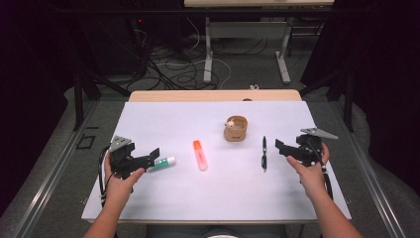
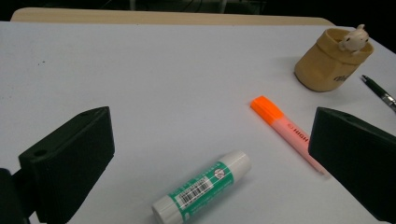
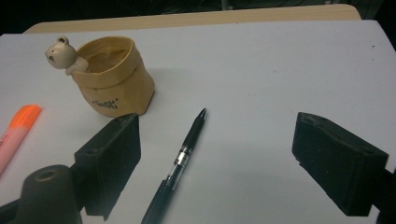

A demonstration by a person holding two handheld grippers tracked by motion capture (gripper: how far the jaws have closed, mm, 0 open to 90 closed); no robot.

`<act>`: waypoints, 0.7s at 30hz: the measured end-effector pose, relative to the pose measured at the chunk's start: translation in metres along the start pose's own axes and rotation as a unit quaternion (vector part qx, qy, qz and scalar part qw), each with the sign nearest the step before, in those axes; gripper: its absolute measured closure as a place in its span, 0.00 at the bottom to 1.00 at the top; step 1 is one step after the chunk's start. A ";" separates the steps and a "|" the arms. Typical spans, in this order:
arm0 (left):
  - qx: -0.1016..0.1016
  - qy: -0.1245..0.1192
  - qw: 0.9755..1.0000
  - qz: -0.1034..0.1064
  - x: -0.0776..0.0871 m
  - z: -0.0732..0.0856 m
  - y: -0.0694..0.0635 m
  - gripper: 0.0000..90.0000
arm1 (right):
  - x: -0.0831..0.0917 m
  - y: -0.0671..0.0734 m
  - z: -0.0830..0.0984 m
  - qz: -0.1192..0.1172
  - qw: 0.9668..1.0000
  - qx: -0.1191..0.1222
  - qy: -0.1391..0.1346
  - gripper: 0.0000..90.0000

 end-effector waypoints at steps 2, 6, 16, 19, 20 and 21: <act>0.004 0.009 1.000 -0.001 -0.003 0.001 0.002 0.01 | -0.003 0.001 0.001 -0.006 1.000 0.013 0.003 0.18; 0.009 0.001 1.000 0.007 -0.004 0.000 0.001 0.02 | -0.007 0.004 0.003 -0.017 1.000 0.020 0.012 0.21; 0.005 -0.002 1.000 0.010 -0.002 0.002 0.000 0.04 | -0.012 0.007 0.002 -0.055 0.998 0.023 0.013 0.34; 0.019 -0.009 1.000 0.004 -0.001 0.002 0.000 0.10 | -0.013 0.011 0.000 -0.078 0.997 0.013 0.017 0.34; 0.019 -0.012 1.000 0.005 -0.001 0.002 0.000 0.11 | -0.013 0.013 -0.001 -0.087 0.996 0.007 0.016 0.34; 0.019 -0.012 1.000 0.006 0.000 0.002 0.000 0.11 | -0.014 0.013 -0.002 -0.095 0.995 0.012 0.014 0.34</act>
Point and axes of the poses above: each handheld gripper's, and its own axes: x roughly backward along the jaws, z roughly out of its underside, y roughly to its left, the point moved 2 cm from there along -x, roughly forward along the jaws, and after that the axes turned 8 degrees about y, right-handed, at the moved point
